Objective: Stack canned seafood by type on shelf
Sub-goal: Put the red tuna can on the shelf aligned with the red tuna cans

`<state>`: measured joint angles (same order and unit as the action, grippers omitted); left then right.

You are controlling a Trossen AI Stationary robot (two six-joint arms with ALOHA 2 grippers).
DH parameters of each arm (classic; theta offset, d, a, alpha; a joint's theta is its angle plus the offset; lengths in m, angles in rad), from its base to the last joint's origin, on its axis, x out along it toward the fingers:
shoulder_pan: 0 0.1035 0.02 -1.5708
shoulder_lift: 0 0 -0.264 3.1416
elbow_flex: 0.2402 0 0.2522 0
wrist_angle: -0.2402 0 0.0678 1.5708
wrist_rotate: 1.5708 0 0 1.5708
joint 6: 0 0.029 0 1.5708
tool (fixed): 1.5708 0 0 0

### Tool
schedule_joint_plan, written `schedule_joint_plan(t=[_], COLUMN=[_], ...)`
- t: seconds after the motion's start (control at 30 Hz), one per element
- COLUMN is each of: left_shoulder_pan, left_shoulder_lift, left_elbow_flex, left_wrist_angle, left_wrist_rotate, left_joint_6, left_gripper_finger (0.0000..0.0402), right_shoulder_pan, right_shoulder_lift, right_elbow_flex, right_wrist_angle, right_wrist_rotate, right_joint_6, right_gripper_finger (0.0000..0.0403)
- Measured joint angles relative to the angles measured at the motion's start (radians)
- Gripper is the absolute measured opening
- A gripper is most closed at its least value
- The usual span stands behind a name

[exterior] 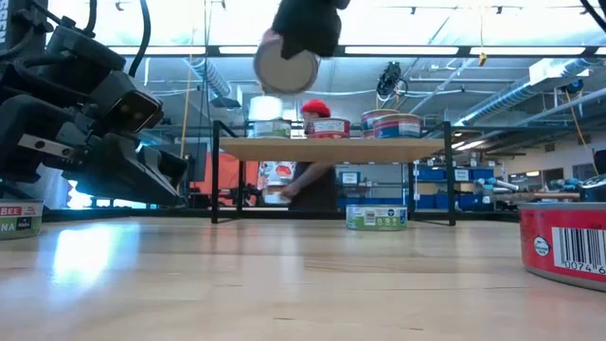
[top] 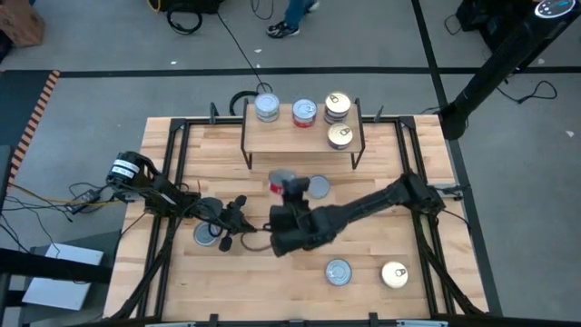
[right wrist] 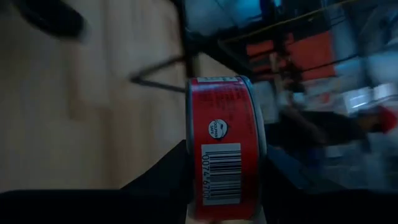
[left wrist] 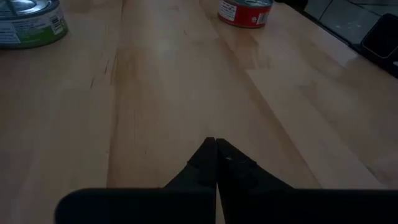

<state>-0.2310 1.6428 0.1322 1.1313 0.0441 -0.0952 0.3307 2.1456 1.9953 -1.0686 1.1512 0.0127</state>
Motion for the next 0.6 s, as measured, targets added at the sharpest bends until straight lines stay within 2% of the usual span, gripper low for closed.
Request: schedule_joint_plan(t=[0.3,0.53,0.6], left_shoulder_pan=[0.0,0.0,0.0], left_shoulder_lift=[0.0,0.0,0.0], left_elbow_flex=[0.0,0.0,0.0], left_wrist_angle=[0.0,-0.003,-0.003], left_wrist_rotate=[0.001,0.001,0.001], left_joint_6=[0.0,0.0,0.0], left_gripper_finger=[0.0006,0.0006,0.0006], right_shoulder_pan=[-0.206,-0.322,-0.336], right_shoulder_lift=[0.001,0.002,0.002], right_elbow_flex=[-0.036,-0.083,-0.086], right_wrist_angle=[-0.013,-0.012,-0.012], right_wrist_rotate=[0.033,-0.009,-0.057], right_joint_6=[-0.292,-0.321,-0.319], right_gripper_finger=[0.0147,0.0147,0.0147])
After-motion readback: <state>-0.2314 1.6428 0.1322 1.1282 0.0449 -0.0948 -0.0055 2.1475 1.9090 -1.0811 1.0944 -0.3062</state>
